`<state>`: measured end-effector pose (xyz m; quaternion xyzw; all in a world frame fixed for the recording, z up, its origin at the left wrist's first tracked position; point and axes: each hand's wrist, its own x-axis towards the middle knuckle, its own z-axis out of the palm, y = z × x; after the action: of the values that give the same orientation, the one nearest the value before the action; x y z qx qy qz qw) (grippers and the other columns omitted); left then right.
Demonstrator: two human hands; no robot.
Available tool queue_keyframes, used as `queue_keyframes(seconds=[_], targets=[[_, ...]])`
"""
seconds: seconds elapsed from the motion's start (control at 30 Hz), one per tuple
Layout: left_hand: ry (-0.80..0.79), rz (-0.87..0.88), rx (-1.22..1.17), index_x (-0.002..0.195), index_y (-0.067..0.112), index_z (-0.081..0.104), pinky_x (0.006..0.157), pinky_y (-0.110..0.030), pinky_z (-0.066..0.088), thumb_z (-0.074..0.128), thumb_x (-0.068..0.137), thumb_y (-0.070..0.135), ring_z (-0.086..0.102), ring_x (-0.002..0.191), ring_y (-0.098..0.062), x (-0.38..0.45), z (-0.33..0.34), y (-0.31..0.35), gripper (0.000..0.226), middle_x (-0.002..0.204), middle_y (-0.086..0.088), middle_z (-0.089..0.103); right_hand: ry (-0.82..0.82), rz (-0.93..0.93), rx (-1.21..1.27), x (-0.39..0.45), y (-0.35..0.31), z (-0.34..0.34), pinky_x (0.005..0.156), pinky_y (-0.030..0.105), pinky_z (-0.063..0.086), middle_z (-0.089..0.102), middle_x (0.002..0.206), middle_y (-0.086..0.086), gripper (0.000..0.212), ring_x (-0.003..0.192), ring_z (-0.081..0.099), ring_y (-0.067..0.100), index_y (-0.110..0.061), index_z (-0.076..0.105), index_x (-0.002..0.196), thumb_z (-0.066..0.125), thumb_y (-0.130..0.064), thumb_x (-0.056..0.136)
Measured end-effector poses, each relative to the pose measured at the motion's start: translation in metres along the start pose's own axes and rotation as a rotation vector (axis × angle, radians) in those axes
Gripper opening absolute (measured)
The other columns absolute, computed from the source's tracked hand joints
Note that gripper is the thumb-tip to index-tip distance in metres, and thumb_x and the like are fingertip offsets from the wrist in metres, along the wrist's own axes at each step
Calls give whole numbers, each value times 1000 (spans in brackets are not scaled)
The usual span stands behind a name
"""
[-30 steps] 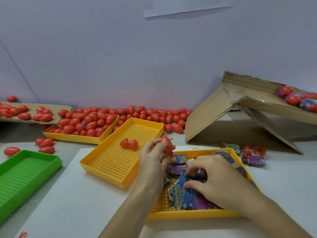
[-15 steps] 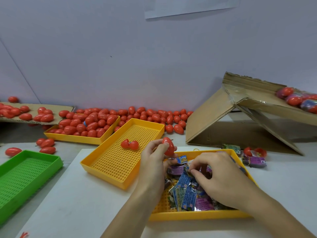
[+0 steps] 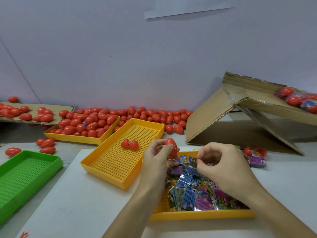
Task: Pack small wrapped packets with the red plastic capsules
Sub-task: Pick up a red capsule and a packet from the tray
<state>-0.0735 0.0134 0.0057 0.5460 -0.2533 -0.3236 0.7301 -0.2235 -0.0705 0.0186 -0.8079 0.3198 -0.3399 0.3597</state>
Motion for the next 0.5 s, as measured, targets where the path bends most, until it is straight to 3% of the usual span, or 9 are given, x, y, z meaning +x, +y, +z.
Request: queue_keyframes(seconds=[0.13,0.3,0.4,0.5], targets=[[-26,27,45,98,14,66,62,-25,55,64,93,14,68,75,-17,0,-1,-1,6,101,-20,69,8,3,11,0,-1,0,64,25,57,72,77,-13,22,68,67,9,-26,69,77,76,-5,77],[-109,47,71,99,15,67,60,-28,54,55,96,15,64,68,-18,-2,1,-1,13,78,-4,67,14,14,27,-1,-2,1,68,26,58,71,80,-16,23,73,68,6,-30,72,85,73,-7,82],[-117,38,47,90,16,66,55,-29,45,51,80,21,56,62,-19,-3,2,1,18,69,-3,59,26,32,49,0,0,0,69,21,57,72,80,-20,23,77,68,3,-31,73,87,70,-9,87],[-148,73,140,82,24,64,53,-25,43,58,76,23,51,60,-16,-7,3,3,9,64,-2,53,35,49,131,2,0,-1,69,15,56,73,81,-20,20,79,69,2,-30,75,90,69,-11,90]])
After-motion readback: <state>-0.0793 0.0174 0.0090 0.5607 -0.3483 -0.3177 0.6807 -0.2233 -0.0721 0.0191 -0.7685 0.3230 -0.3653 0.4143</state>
